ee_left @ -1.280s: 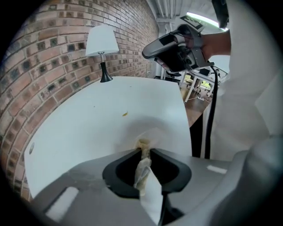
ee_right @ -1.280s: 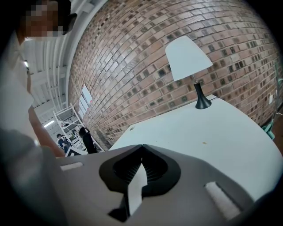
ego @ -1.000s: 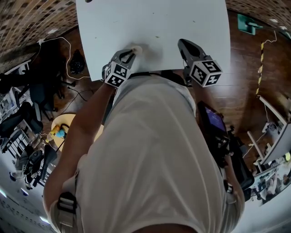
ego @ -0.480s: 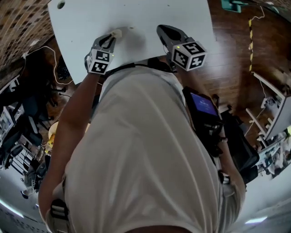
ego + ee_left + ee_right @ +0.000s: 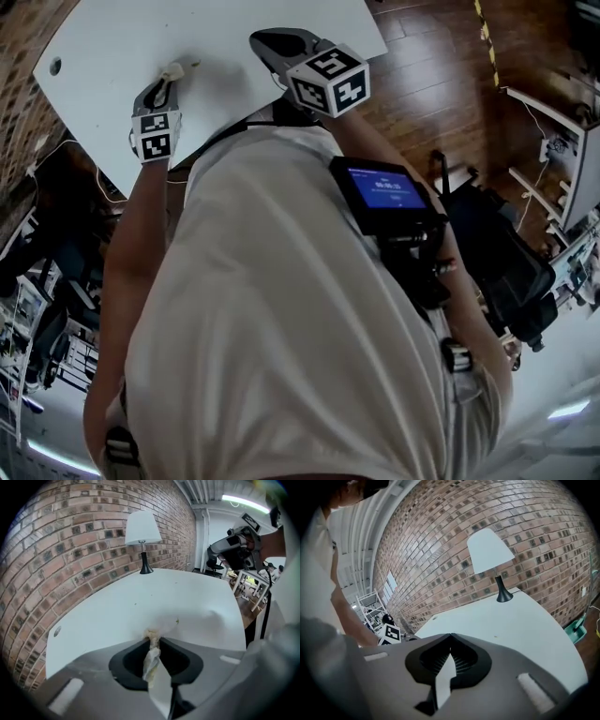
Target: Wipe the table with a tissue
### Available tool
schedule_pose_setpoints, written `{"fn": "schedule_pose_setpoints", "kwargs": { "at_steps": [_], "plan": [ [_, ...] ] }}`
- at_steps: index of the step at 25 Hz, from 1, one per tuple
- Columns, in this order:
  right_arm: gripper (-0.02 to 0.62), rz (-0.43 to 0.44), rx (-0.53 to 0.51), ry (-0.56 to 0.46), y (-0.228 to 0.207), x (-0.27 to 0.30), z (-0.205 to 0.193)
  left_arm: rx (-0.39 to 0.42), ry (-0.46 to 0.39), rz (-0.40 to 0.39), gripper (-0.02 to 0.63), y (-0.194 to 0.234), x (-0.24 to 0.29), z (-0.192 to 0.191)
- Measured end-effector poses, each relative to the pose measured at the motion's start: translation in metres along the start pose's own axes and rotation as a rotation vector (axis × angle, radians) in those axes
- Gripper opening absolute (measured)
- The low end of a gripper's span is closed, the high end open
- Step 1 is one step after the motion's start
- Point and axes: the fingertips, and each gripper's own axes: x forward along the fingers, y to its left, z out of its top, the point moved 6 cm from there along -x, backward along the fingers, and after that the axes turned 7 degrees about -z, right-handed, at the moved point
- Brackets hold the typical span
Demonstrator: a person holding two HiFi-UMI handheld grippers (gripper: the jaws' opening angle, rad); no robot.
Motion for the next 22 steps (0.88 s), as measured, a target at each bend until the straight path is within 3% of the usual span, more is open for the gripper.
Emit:
{"fn": "schedule_pose_setpoints", "kwargs": {
  "at_steps": [7,12,15,17,20,22],
  "plan": [
    [0.008,-0.031,0.033,-0.007,-0.030,-0.020,-0.004,0.094,0.049,-0.002,0.069,-0.011,0.021,0.001],
    [0.008,-0.033,0.050,-0.012,-0.038,-0.021,-0.006,0.240,0.099,0.034,0.069,-0.014,0.022,0.001],
    [0.008,-0.035,0.058,-0.014,-0.043,-0.023,-0.006,0.239,0.122,0.066,0.067,-0.019,0.027,0.004],
    [0.008,-0.036,0.063,-0.016,-0.046,-0.023,-0.006,0.266,0.116,0.055,0.067,-0.028,0.031,0.010],
    [0.008,-0.038,0.068,-0.017,-0.048,-0.024,-0.007,0.369,0.114,0.024,0.064,-0.046,0.041,0.024],
    [0.008,-0.042,0.072,-0.021,-0.050,-0.027,-0.007,0.377,0.120,0.030,0.054,-0.052,0.047,0.033]
  ]
}}
